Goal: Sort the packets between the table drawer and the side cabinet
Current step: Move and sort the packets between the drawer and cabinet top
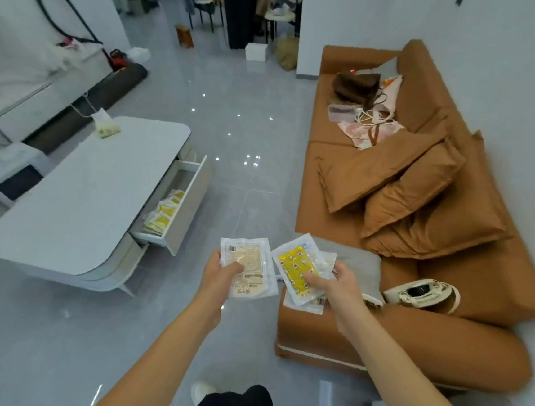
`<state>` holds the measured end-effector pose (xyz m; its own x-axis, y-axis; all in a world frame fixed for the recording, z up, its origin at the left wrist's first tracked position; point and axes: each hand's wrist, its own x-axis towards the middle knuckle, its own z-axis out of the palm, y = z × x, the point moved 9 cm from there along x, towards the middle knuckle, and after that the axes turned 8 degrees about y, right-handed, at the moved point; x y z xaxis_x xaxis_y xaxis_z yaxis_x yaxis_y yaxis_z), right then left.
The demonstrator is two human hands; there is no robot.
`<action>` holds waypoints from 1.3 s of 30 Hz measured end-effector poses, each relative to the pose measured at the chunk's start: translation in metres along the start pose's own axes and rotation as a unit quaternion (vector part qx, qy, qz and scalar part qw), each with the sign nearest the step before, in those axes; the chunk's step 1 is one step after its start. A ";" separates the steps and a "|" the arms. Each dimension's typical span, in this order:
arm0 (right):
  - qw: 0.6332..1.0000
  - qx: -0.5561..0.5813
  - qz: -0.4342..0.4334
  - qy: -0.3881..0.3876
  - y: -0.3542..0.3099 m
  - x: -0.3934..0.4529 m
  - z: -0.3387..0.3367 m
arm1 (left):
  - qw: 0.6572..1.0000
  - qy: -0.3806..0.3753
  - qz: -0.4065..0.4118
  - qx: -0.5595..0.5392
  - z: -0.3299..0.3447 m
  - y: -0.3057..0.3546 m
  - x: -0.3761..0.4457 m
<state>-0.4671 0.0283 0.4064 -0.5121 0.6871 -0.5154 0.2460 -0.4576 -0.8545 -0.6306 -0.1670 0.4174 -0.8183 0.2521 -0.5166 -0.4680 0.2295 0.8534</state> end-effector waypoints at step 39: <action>0.896 -0.395 0.012 -0.200 0.170 0.625 0.758 | 0.879 0.340 -0.238 -0.236 -0.308 -0.096 0.727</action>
<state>-1.3695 -0.0476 -0.0113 -0.7134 0.3530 -0.6053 0.6869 0.1820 -0.7036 -1.2835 -0.2957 -0.0190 -0.4272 -0.4230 -0.7991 -0.7663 -0.2998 0.5683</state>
